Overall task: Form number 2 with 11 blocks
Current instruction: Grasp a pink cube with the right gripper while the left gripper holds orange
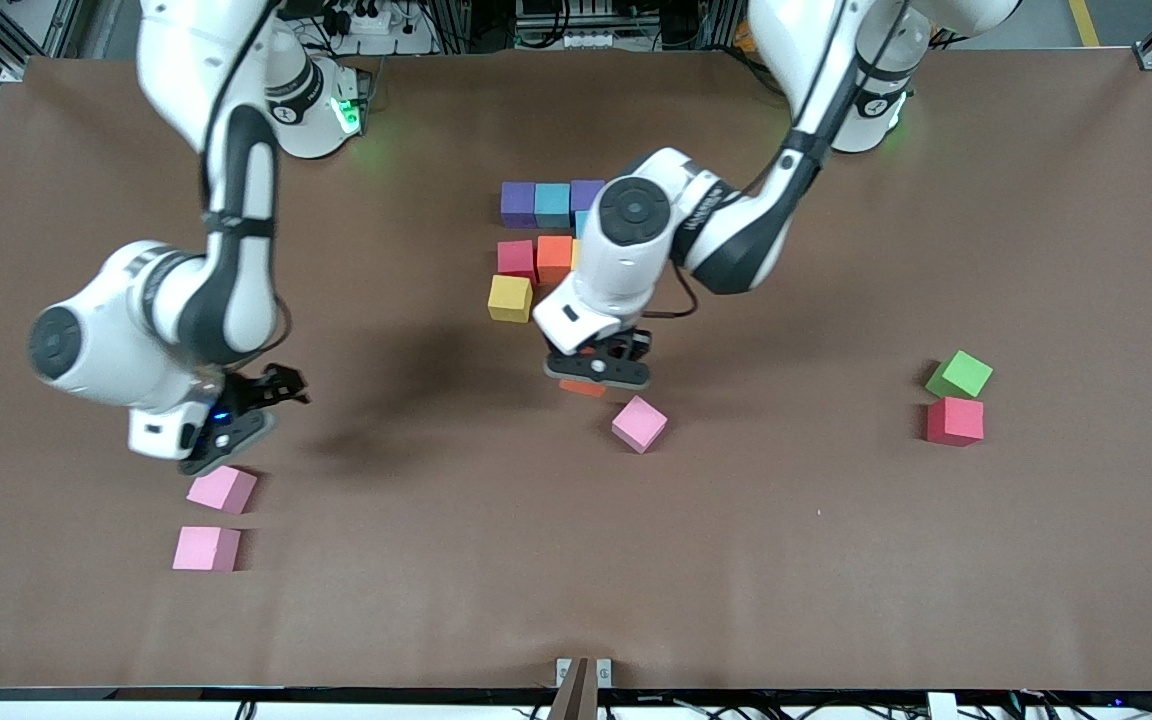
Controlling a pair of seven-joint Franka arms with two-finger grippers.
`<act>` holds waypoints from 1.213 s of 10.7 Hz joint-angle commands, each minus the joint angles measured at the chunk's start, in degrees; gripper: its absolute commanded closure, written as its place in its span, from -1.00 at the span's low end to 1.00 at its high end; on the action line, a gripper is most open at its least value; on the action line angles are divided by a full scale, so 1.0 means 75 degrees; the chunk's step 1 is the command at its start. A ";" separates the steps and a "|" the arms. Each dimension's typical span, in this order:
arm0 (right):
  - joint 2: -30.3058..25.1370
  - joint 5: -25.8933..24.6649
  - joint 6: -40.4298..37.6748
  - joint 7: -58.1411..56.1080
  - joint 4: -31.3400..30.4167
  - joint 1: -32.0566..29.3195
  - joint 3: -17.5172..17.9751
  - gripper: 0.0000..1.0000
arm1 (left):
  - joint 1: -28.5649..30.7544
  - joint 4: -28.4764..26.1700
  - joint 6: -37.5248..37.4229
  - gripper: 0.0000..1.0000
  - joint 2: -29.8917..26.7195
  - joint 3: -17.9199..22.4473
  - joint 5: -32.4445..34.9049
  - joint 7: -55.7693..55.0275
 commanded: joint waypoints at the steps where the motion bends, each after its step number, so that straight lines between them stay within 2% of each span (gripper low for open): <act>1: 0.0069 -0.0539 0.0611 -0.1155 0.0715 -0.1455 0.1231 -1.00 | -0.0387 0.1167 -0.0292 1.00 0.0911 0.0125 -0.0424 -0.0671; 3: 0.0406 -0.0995 0.0791 -0.2094 0.1580 -0.3002 0.2509 -1.00 | -0.0621 0.1332 -0.0188 1.00 0.1320 0.0160 -0.0566 -0.1000; 5: 0.0770 -0.1325 0.0988 -0.3020 0.2251 -0.3966 0.3284 -1.00 | -0.0751 0.1590 -0.0175 1.00 0.1603 0.0254 -0.0578 -0.1083; 7: 0.0924 -0.1325 0.1573 -0.3491 0.2277 -0.4111 0.3452 -1.00 | -0.0763 0.1591 0.0034 1.00 0.1662 0.0277 -0.0834 -0.1083; 11: 0.1205 -0.1279 0.1658 -0.3749 0.2265 -0.4192 0.3545 -1.00 | -0.1208 0.1614 0.0059 1.00 0.1919 0.0734 -0.1234 -0.1107; 13: 0.1276 -0.1302 0.1670 -0.4007 0.2277 -0.4414 0.3872 -1.00 | -0.1313 0.1626 0.0059 1.00 0.1979 0.0757 -0.1234 -0.1095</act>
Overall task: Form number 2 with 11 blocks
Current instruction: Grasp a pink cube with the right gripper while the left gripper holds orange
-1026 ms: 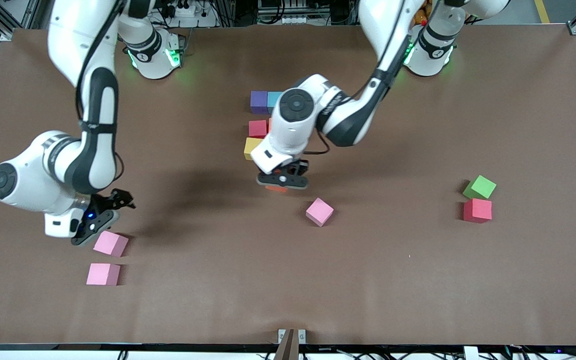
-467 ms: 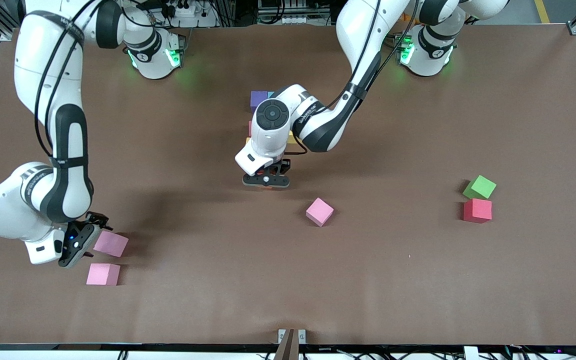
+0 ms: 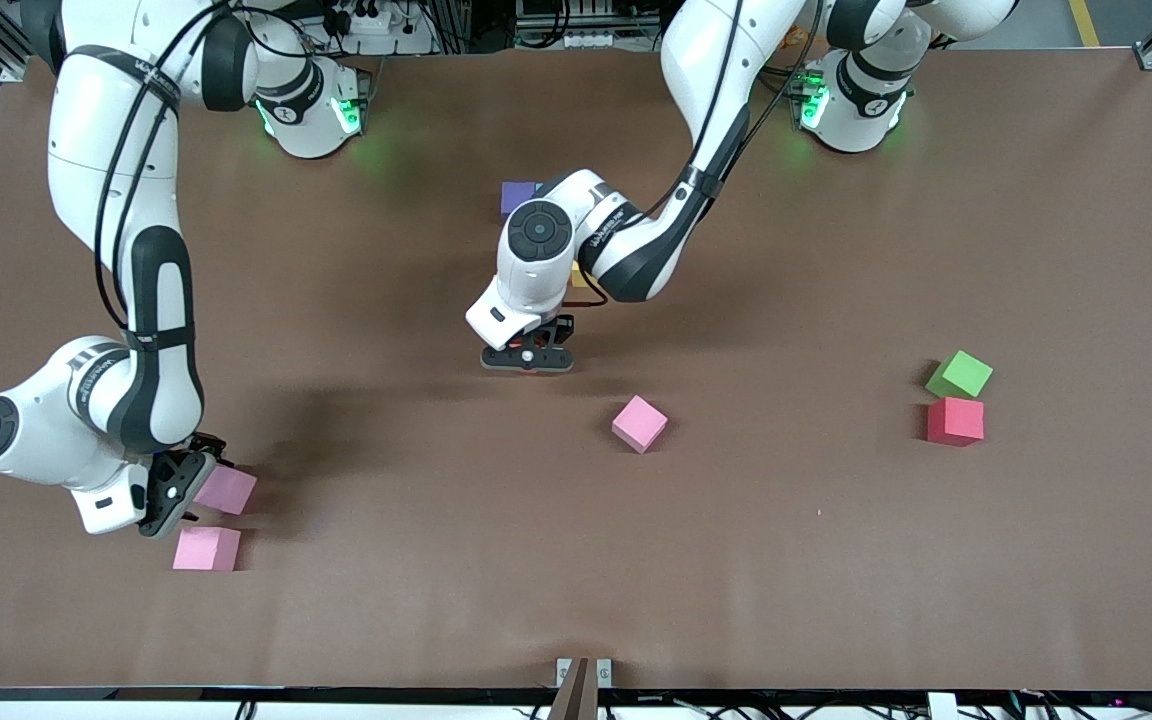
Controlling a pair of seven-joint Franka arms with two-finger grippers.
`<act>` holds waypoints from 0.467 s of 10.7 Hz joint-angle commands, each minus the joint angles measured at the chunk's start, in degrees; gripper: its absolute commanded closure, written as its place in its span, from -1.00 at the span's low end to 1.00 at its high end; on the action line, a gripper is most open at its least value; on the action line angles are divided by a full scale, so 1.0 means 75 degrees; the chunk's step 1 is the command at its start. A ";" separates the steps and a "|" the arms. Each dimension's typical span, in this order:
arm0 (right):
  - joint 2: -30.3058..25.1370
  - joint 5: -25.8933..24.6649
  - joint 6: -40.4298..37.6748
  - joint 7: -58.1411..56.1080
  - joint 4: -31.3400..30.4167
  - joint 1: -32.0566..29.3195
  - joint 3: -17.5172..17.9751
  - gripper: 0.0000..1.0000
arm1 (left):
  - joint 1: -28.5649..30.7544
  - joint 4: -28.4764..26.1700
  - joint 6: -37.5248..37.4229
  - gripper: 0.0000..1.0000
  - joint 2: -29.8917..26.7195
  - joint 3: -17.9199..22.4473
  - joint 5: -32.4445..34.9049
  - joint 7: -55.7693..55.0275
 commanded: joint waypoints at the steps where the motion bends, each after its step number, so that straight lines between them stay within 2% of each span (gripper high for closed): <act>1: 0.0165 -0.0179 0.0059 -0.0270 0.0230 -0.0347 0.0363 -1.00 | -0.0209 0.0276 -0.0005 1.00 0.0213 0.0237 -0.0196 -0.0099; 3: 0.0200 -0.0191 0.0071 -0.0282 0.0277 -0.0336 0.0409 -1.00 | -0.0256 0.0276 -0.0005 1.00 0.0271 0.0272 -0.0184 -0.0075; 4: 0.0212 -0.0214 0.0071 -0.0317 0.0393 -0.0301 0.0410 -0.78 | -0.0302 0.0276 -0.0005 1.00 0.0283 0.0272 -0.0196 -0.0075; 5: 0.0212 -0.0365 0.0071 -0.0317 0.0440 -0.0254 0.0410 -0.23 | -0.0314 0.0276 -0.0005 1.00 0.0283 0.0283 -0.0184 -0.0064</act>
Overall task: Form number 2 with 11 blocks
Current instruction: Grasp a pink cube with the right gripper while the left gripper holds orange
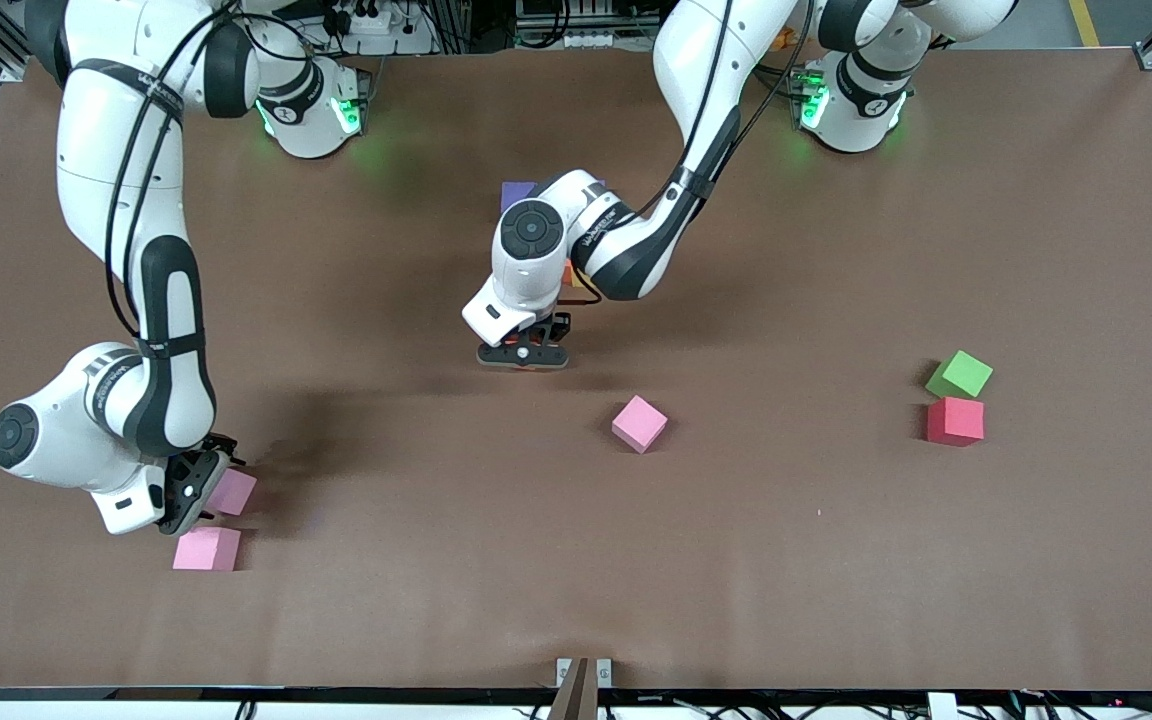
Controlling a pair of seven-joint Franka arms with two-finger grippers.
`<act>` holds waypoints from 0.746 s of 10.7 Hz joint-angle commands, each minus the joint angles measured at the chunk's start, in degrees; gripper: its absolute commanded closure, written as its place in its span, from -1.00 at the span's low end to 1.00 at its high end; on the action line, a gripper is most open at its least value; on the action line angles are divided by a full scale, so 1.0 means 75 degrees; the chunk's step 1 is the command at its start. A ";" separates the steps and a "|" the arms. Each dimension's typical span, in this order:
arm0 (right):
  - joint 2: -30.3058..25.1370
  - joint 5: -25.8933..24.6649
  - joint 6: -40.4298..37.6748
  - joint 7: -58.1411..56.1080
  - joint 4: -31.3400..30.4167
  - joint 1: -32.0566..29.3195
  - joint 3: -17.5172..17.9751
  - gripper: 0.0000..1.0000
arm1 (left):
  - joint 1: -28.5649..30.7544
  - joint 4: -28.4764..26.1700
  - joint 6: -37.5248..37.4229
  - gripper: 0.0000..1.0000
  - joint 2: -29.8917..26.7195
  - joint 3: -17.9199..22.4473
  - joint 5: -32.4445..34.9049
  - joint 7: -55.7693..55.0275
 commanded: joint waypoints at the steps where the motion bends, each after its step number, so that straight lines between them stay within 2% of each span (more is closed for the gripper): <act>1: 0.0087 -0.0417 0.0006 -0.0104 0.0409 -0.0125 0.0168 0.21 | -0.0195 0.0261 -0.0009 1.00 0.0239 0.0219 -0.0183 -0.0063; 2: 0.0087 -0.0453 0.0006 -0.0150 0.0456 -0.0136 0.0168 0.52 | -0.0230 0.0261 -0.0020 1.00 0.0263 0.0219 -0.0195 -0.0063; 3: 0.0087 -0.0465 0.0006 -0.0174 0.0456 -0.0136 0.0168 0.54 | -0.0242 0.0250 -0.0020 1.00 0.0263 0.0208 -0.0195 -0.0063; 4: 0.0087 -0.0465 0.0006 -0.0139 0.0456 -0.0136 0.0168 0.17 | -0.0265 0.0250 -0.0020 1.00 0.0263 0.0207 -0.0183 -0.0063; 5: 0.0087 -0.0453 0.0006 -0.0139 0.0456 -0.0171 0.0180 -0.58 | -0.0277 0.0250 -0.0020 1.00 0.0263 0.0207 -0.0183 -0.0063; 6: 0.0087 -0.0442 0.0006 -0.0139 0.0456 -0.0206 0.0180 -1.00 | -0.0277 0.0250 -0.0020 1.00 0.0263 0.0196 -0.0195 -0.0063; 8: 0.0087 -0.0453 0.0006 -0.0185 0.0456 -0.0230 0.0180 -1.00 | -0.0300 0.0250 -0.0020 1.00 0.0263 0.0172 -0.0195 -0.0063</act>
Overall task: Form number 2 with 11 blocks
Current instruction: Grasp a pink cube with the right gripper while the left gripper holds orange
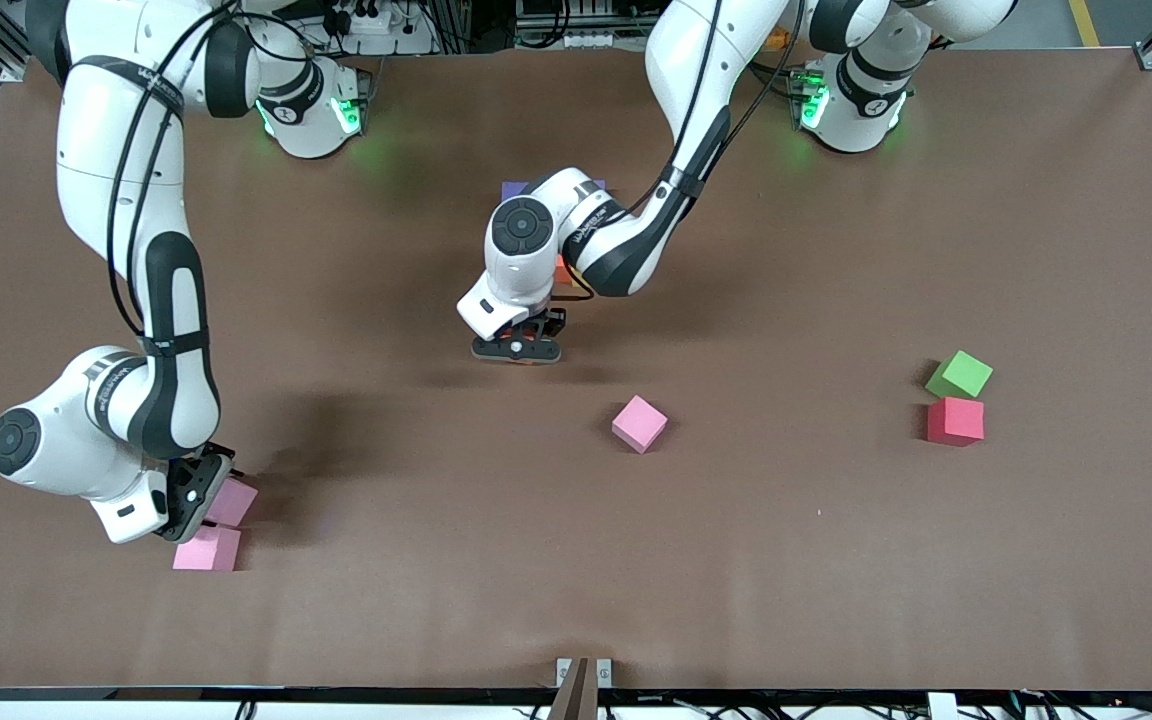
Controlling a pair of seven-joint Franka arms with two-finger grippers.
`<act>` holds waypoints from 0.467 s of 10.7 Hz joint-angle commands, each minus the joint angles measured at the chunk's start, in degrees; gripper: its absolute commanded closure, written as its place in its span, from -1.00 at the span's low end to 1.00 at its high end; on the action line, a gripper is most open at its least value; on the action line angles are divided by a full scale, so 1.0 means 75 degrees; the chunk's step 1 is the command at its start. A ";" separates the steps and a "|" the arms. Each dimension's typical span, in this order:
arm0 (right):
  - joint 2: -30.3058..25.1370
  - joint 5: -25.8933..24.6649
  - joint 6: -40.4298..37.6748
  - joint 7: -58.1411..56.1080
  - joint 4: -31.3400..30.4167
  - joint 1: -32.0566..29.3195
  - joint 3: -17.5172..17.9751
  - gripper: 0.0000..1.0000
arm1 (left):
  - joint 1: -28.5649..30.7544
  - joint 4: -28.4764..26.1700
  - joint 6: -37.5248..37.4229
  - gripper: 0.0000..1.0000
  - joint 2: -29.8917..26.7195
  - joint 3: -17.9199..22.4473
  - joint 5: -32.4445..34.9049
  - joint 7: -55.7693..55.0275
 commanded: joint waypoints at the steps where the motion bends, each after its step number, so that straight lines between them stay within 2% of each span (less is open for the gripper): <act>1: 0.0086 -0.0161 0.0006 -0.0134 0.0193 -0.0192 0.0118 -1.00 | -0.0170 0.0227 -0.0020 1.00 0.0153 0.0146 -0.0195 -0.0052; 2: 0.0086 -0.0161 0.0006 -0.0145 0.0182 -0.0192 0.0118 -0.92 | -0.0182 0.0227 -0.0020 1.00 0.0164 0.0146 -0.0195 -0.0063; 4: 0.0075 -0.0173 -0.0006 -0.0076 0.0193 -0.0169 0.0118 0.25 | -0.0228 0.0227 -0.0020 1.00 0.0223 0.0146 -0.0195 -0.0063; 5: 0.0063 -0.0161 -0.0029 -0.0029 0.0193 -0.0157 0.0118 0.64 | -0.0240 0.0227 -0.0020 1.00 0.0223 0.0146 -0.0195 -0.0063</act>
